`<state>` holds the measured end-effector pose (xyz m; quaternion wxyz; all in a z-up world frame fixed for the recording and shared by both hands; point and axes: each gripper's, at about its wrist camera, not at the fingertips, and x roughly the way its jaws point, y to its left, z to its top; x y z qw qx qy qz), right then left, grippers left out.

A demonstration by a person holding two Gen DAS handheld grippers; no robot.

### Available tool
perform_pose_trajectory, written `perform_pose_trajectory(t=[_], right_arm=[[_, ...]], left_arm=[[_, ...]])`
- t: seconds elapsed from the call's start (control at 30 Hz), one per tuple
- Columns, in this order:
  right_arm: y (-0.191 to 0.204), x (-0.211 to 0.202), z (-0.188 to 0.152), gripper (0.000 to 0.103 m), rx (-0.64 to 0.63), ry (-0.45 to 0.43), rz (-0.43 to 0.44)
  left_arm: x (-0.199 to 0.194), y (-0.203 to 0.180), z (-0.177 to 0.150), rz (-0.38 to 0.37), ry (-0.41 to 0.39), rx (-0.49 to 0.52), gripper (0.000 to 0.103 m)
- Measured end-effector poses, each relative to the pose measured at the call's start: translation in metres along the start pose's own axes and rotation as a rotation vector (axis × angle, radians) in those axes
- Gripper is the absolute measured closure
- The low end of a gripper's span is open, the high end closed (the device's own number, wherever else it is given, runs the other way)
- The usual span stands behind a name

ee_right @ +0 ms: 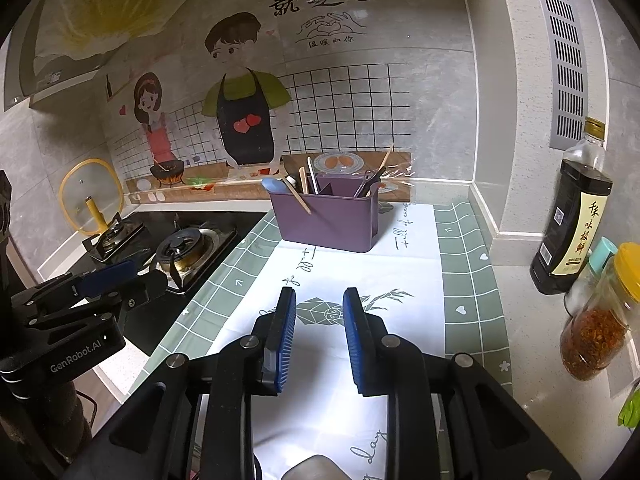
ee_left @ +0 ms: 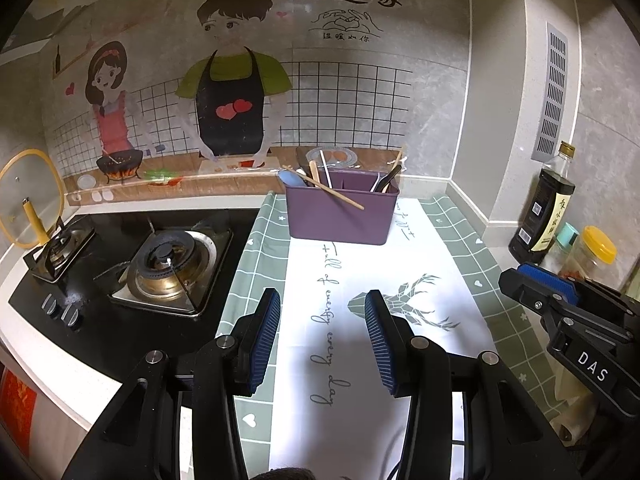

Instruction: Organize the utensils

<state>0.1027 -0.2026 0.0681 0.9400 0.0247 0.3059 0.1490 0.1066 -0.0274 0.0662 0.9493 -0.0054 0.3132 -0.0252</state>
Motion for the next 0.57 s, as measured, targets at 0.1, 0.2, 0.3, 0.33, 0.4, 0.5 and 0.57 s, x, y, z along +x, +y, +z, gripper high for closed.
perform_pose_trajectory(t=[0.1,0.2,0.3,0.33,0.4,0.5,0.57], right_arm=[[0.0,-0.0004,-0.0003,0.08,-0.002,-0.002,-0.001],[0.0001,-0.0016,-0.0003,0.08,0.001,-0.005,-0.007],[0.0,-0.0029,0.0001,0.08,0.002,-0.008,-0.012],[0.0001,-0.0032,0.0004,0.08,0.002,-0.009,-0.013],[0.0002,-0.0036,0.0006,0.08,0.002,-0.011,-0.014],[0.0016,-0.0037,0.0014,0.08,-0.005,-0.014,-0.024],[0.0036,-0.0043,0.0021,0.08,-0.006,-0.014,-0.027]], left_arm=[[0.0003,0.0005,-0.0001,0.0,0.0,-0.001,0.058],[0.0007,0.0012,-0.0002,-0.001,0.0,-0.003,0.058],[0.0017,0.0011,-0.0005,-0.002,0.002,-0.002,0.058],[0.0017,0.0013,-0.0005,-0.002,0.003,-0.002,0.058],[0.0023,0.0007,-0.0014,-0.006,0.006,-0.004,0.058],[0.0029,0.001,-0.0024,-0.008,0.005,-0.007,0.058],[0.0032,0.0008,-0.0027,-0.007,0.006,-0.009,0.058]])
